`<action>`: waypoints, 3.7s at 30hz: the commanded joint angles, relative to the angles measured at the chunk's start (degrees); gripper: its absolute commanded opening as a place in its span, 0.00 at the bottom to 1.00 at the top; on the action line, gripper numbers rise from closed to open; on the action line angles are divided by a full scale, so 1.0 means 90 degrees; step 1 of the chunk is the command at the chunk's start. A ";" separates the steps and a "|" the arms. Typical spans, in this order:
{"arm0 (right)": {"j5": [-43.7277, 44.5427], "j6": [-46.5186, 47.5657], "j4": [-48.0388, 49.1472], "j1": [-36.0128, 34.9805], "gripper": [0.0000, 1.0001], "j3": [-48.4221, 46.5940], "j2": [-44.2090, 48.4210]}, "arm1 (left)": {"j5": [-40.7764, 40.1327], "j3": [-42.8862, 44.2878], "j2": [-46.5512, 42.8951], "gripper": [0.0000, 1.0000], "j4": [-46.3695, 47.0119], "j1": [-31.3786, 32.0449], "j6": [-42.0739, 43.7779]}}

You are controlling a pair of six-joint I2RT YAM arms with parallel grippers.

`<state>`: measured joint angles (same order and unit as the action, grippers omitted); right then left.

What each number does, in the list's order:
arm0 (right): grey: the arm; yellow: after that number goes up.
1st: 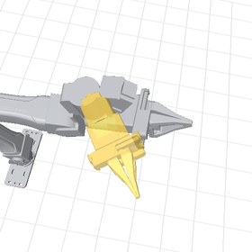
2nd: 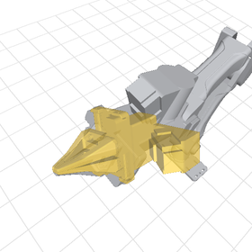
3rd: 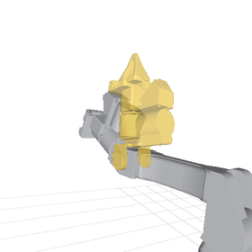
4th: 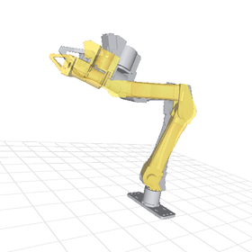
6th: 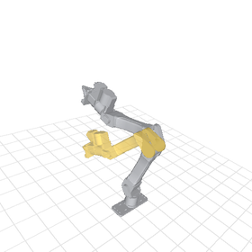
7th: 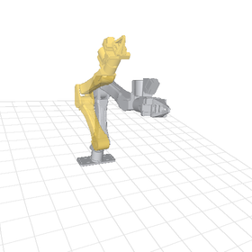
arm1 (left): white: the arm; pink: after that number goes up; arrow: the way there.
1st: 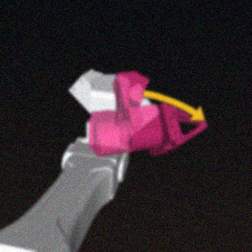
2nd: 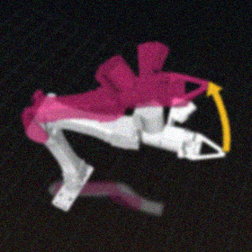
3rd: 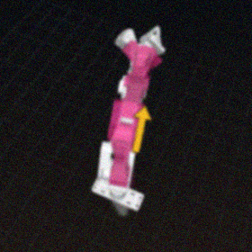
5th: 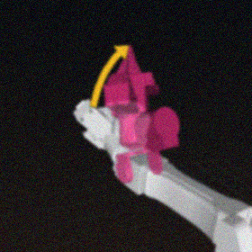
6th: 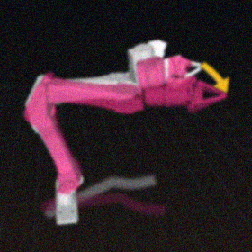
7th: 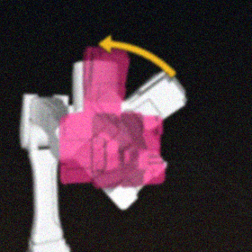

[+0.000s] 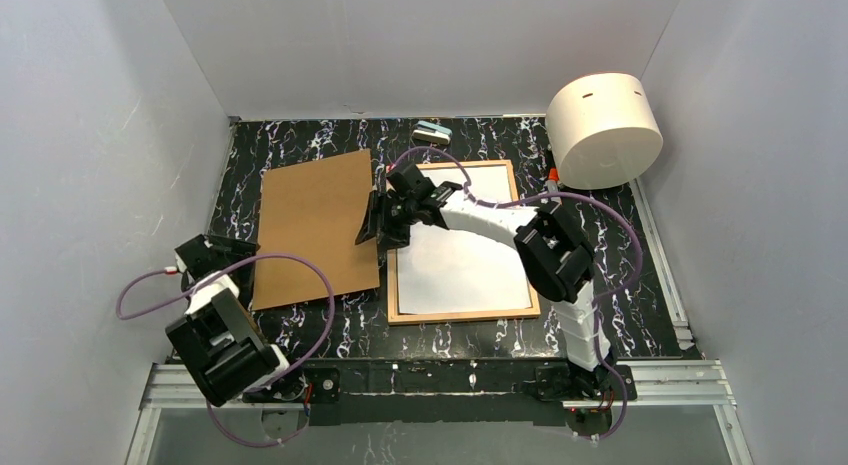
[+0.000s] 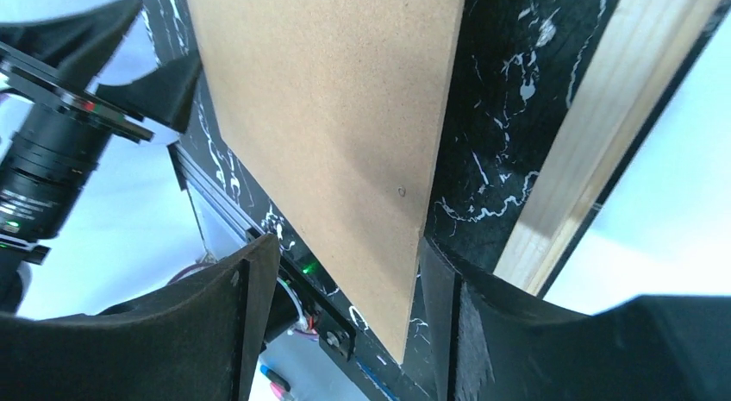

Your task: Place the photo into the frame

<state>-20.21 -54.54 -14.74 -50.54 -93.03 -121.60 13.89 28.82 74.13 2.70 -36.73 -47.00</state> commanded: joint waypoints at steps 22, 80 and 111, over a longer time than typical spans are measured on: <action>0.1474 -0.0615 -0.0061 0.0277 0.60 0.1678 0.1445 | 0.1245 -0.0469 0.0315 0.75 -0.1876 0.1768 0.0135; -0.0906 -0.0114 0.2811 0.0821 0.09 0.1533 0.1336 | 0.0807 0.0776 0.0584 0.77 -0.3010 0.1766 0.1133; 0.1372 0.1140 0.1076 0.0808 0.01 0.0432 0.3254 | 0.0484 0.5299 0.0400 0.87 -0.3812 0.2847 0.1303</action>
<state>-13.87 -48.01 -10.28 -43.35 -84.33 -99.33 15.44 67.79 77.19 -32.42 -16.71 -35.20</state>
